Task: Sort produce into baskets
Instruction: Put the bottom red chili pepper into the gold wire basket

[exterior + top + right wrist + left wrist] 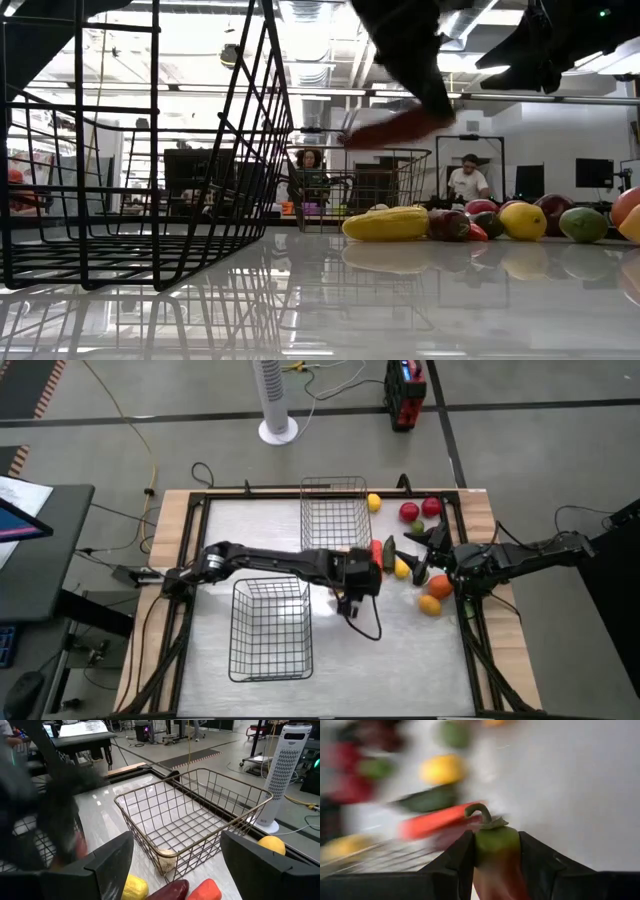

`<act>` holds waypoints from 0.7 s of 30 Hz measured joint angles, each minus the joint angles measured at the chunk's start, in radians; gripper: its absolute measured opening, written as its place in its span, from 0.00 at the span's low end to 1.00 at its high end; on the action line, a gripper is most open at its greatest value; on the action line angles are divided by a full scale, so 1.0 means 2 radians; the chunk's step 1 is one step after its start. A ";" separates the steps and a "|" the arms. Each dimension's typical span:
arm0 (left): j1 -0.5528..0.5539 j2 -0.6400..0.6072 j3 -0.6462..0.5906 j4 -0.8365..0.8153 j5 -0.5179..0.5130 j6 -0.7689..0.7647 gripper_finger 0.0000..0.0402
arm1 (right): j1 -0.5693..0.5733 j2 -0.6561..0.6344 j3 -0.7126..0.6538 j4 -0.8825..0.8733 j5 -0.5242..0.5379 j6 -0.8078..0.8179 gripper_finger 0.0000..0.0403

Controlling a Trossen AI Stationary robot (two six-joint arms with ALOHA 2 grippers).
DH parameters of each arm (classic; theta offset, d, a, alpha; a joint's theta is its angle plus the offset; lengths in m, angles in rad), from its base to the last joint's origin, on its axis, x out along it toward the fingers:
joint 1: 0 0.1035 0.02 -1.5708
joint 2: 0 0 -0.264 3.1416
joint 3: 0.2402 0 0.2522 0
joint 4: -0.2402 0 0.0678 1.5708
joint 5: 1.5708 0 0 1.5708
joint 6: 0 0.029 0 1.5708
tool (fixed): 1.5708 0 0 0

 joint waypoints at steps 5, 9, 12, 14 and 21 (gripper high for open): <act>0.024 -0.009 0.044 -0.010 -0.121 0.078 0.30 | 0.000 0.000 0.000 -0.007 0.000 0.005 0.81; 0.068 -0.013 0.038 -0.022 -0.100 0.103 0.31 | 0.001 0.000 0.000 -0.007 0.000 0.008 0.81; 0.110 -0.013 0.035 -0.048 -0.044 0.085 0.31 | 0.002 0.000 0.000 -0.007 -0.001 0.008 0.81; 0.135 -0.013 0.022 -0.046 -0.015 0.073 0.31 | 0.002 0.000 0.000 -0.008 -0.001 0.008 0.81; 0.190 -0.012 -0.002 -0.034 0.034 0.039 0.43 | 0.001 -0.001 0.000 -0.012 -0.001 0.008 0.81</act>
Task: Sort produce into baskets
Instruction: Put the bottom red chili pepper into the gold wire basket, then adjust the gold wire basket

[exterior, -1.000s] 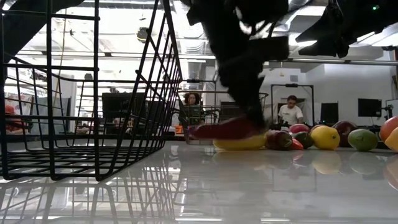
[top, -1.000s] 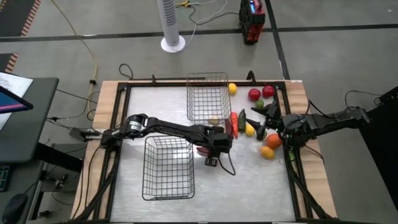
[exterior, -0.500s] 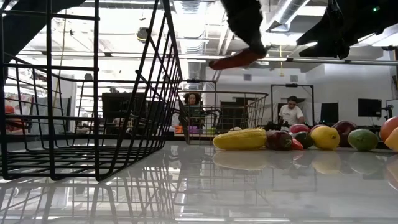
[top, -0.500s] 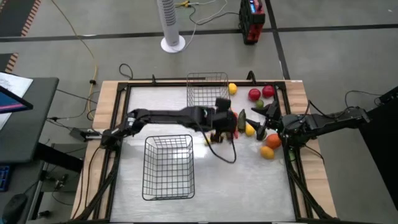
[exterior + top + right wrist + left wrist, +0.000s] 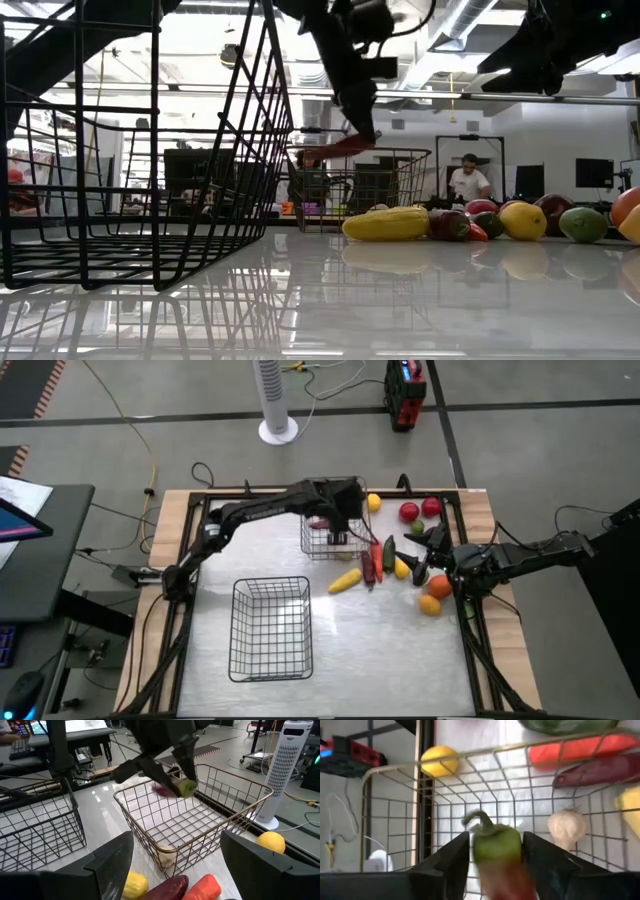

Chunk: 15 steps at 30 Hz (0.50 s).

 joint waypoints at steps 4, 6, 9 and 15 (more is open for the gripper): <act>0.010 0.000 -0.010 0.011 0.003 0.000 0.54 | 0.000 0.000 0.000 -0.001 0.000 0.000 0.81; 0.009 0.000 -0.011 0.013 0.003 -0.001 0.59 | 0.000 0.000 0.000 -0.003 0.000 0.000 0.81; 0.001 0.000 -0.011 0.011 0.029 -0.021 0.65 | 0.000 0.000 0.000 -0.003 0.000 0.000 0.81; -0.064 0.000 -0.015 -0.002 0.087 0.001 0.67 | 0.000 0.000 0.000 -0.003 0.000 0.001 0.81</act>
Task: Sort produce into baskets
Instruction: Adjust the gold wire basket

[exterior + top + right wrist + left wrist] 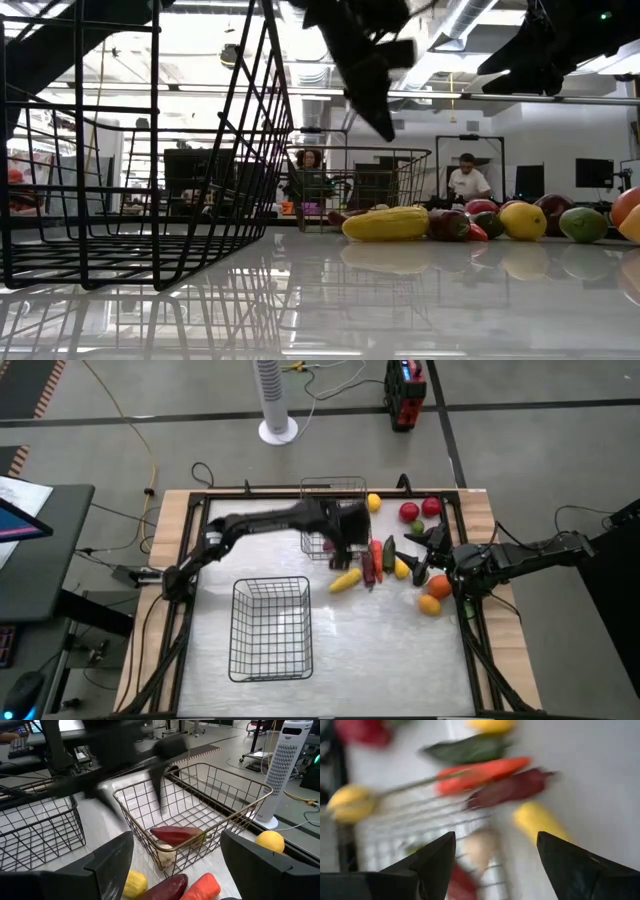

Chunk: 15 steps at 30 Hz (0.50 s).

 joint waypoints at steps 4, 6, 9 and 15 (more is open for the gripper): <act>-0.047 0.000 -0.024 0.043 0.000 0.032 0.66 | 0.000 0.000 0.000 0.000 0.000 0.000 0.81; -0.066 0.000 -0.038 0.066 -0.002 0.039 0.66 | 0.000 0.000 0.000 0.000 0.000 0.003 0.81; -0.086 -0.001 -0.074 0.106 -0.019 0.024 0.66 | 0.000 0.000 0.000 0.000 0.000 0.004 0.81; -0.094 0.000 -0.129 0.143 -0.080 -0.099 0.66 | 0.000 0.000 0.000 0.000 0.000 0.004 0.81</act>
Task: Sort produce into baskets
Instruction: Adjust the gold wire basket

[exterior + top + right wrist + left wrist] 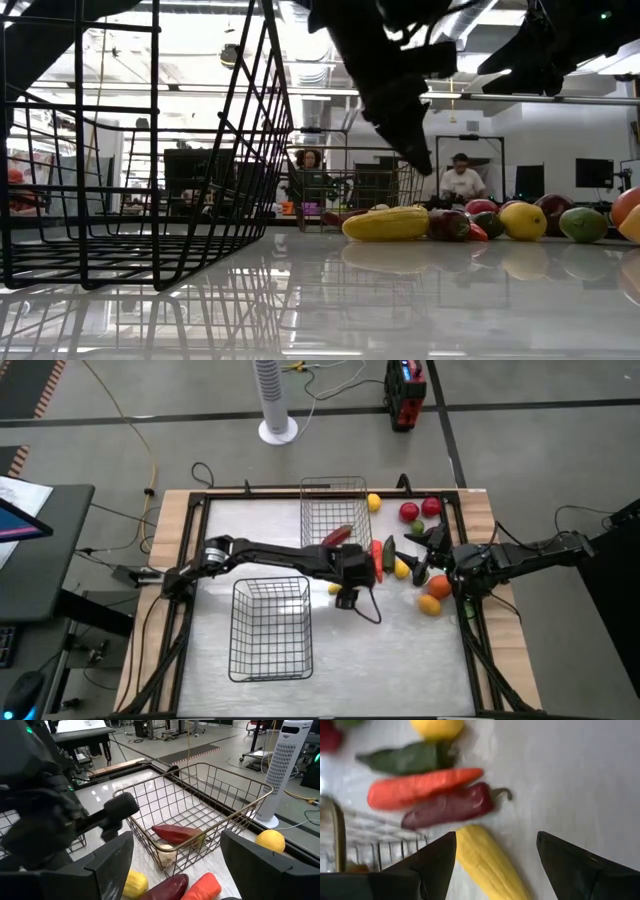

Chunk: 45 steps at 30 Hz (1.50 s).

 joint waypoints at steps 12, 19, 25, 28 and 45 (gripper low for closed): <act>0.002 0.000 -0.021 -0.003 -0.021 -0.108 0.66 | 0.000 0.000 0.000 0.001 0.000 0.000 0.81; 0.006 0.014 -0.020 -0.005 -0.025 -0.123 0.66 | 0.000 0.000 0.000 0.001 0.000 0.000 0.81; -0.004 0.036 -0.018 -0.015 -0.064 -0.088 0.66 | 0.000 0.000 0.000 0.001 0.000 0.000 0.81; -0.008 0.038 -0.019 -0.016 -0.073 -0.070 0.66 | 0.000 0.000 0.000 0.001 0.000 0.000 0.81; -0.039 0.043 0.035 -0.065 -0.125 -0.014 0.66 | 0.000 0.000 0.000 0.000 0.000 0.004 0.81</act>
